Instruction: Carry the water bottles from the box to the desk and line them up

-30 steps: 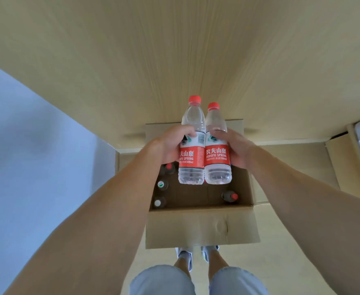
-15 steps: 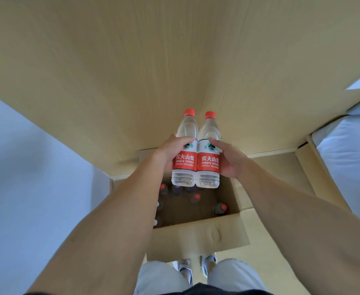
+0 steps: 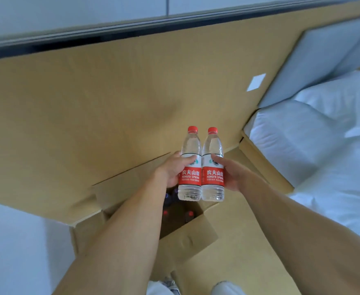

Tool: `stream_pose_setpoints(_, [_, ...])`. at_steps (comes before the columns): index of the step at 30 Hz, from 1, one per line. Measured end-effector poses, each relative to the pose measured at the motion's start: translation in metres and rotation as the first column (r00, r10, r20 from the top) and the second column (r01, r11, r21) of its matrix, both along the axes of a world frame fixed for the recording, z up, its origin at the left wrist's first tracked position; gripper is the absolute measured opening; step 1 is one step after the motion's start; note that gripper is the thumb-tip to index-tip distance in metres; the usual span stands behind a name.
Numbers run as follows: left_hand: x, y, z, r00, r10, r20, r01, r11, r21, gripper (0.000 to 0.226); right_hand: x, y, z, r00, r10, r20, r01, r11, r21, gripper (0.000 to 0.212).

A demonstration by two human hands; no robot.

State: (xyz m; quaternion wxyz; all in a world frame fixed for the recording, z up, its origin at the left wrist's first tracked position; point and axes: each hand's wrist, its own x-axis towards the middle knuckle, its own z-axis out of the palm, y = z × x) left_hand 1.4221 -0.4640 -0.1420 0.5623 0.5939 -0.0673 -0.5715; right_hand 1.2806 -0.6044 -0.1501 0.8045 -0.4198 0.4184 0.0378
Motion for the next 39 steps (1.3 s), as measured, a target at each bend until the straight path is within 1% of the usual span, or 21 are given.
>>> stream_pose_setpoints(5, [-0.082, -0.062, 0.018, 0.977, -0.211, 0.01, 0.211, 0.977, -0.012, 0.036, -0.105, -0.039, 0.008, 0.978, -0.199, 0.055, 0.197, 0.98, 0.04, 0.066])
stream_pose_setpoints(8, [-0.145, -0.1, 0.024, 0.948, -0.316, 0.042, 0.317, 0.948, -0.021, 0.043, -0.18, -0.055, 0.014, 0.945, -0.316, 0.086, 0.313, 0.949, 0.047, 0.063])
stream_pose_setpoints(12, [-0.238, -0.143, 0.028, 0.89, -0.448, 0.079, 0.451, 0.893, -0.013, 0.052, -0.287, -0.066, 0.026, 0.876, -0.47, 0.107, 0.468, 0.883, 0.043, 0.06])
stream_pose_setpoints(16, [-0.337, -0.175, 0.029, 0.824, -0.561, 0.08, 0.563, 0.826, -0.003, 0.047, -0.393, -0.063, 0.038, 0.795, -0.589, 0.144, 0.593, 0.805, 0.022, 0.059])
stream_pose_setpoints(19, [-0.411, -0.191, 0.029, 0.75, -0.653, 0.108, 0.657, 0.754, -0.002, 0.046, -0.468, -0.054, 0.043, 0.721, -0.676, 0.15, 0.686, 0.728, -0.016, 0.06])
stream_pose_setpoints(22, [-0.484, -0.202, 0.032, 0.66, -0.741, 0.122, 0.747, 0.665, -0.001, 0.047, -0.541, -0.04, 0.047, 0.619, -0.775, 0.128, 0.784, 0.62, -0.036, 0.05])
stream_pose_setpoints(25, [-0.554, -0.206, 0.038, 0.545, -0.827, 0.14, 0.834, 0.552, 0.008, 0.048, -0.609, -0.018, 0.05, 0.494, -0.861, 0.12, 0.869, 0.494, -0.03, 0.049])
stream_pose_setpoints(28, [-0.624, -0.204, 0.043, 0.409, -0.902, 0.136, 0.911, 0.413, -0.002, 0.053, -0.67, 0.012, 0.052, 0.358, -0.928, 0.098, 0.933, 0.358, -0.02, 0.051])
stream_pose_setpoints(31, [-0.691, -0.197, 0.044, 0.246, -0.961, 0.13, 0.969, 0.248, -0.001, 0.054, -0.723, 0.046, 0.052, 0.222, -0.974, 0.04, 0.975, 0.222, -0.014, 0.057])
stream_pose_setpoints(34, [-0.753, -0.188, 0.043, 0.081, -0.985, 0.15, 0.996, 0.085, 0.02, 0.053, -0.77, 0.078, 0.053, 0.103, -0.995, -0.011, 0.994, 0.103, -0.023, 0.06])
stream_pose_setpoints(37, [-0.81, -0.182, 0.041, -0.053, -0.982, 0.18, 0.998, -0.047, 0.04, 0.053, -0.81, 0.106, 0.052, -0.032, -0.999, -0.039, 0.999, -0.031, -0.025, 0.058])
stream_pose_setpoints(39, [-0.848, -0.181, 0.041, -0.127, -0.974, 0.187, 0.992, -0.123, 0.033, 0.051, -0.836, 0.118, 0.052, -0.117, -0.992, -0.046, 0.993, -0.116, -0.03, 0.056])
